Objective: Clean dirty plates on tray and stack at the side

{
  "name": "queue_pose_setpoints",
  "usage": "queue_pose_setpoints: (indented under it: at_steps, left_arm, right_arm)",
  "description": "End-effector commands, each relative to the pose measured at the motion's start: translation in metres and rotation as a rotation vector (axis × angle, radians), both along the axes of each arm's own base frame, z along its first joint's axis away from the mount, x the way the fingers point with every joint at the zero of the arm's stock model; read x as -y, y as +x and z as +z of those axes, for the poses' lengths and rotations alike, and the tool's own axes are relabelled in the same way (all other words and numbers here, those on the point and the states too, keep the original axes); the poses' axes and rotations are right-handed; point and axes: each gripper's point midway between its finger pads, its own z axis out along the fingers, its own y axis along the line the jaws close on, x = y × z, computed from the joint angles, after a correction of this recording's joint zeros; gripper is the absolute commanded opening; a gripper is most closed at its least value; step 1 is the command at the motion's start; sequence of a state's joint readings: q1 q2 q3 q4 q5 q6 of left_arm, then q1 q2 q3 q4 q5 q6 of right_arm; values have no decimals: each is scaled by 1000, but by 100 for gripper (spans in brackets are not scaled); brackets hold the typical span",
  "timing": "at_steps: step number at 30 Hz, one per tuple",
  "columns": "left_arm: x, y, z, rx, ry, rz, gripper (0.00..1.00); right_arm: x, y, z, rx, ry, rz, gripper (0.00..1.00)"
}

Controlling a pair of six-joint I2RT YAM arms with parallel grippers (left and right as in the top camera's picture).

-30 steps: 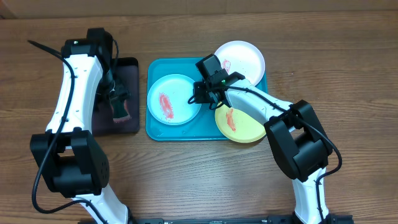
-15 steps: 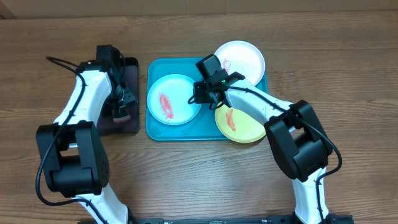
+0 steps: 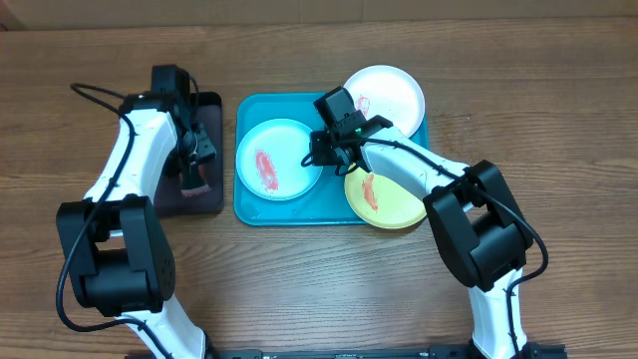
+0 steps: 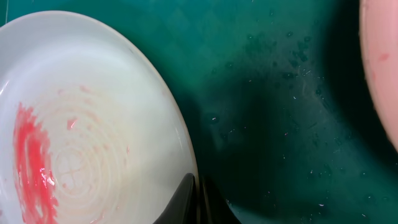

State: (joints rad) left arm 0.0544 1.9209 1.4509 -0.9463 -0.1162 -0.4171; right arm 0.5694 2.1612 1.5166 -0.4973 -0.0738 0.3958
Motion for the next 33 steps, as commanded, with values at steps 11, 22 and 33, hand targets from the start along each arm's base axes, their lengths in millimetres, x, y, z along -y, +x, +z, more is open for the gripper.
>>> queue_pose_setpoints:
  at_steps: [11, 22, 33]
  left_arm:
    - [-15, 1, -28, 38, 52, 3, 40]
    - [-16, -8, -47, 31, 57, 5, 39]
    - [-17, -11, -53, 33, 69, 1, 16]
  right_arm:
    - [3, -1, -7, -6, -11, -2, 4]
    - [3, -2, -7, -7, -12, -2, 4]
    - [3, -2, -7, -6, -12, -2, 4]
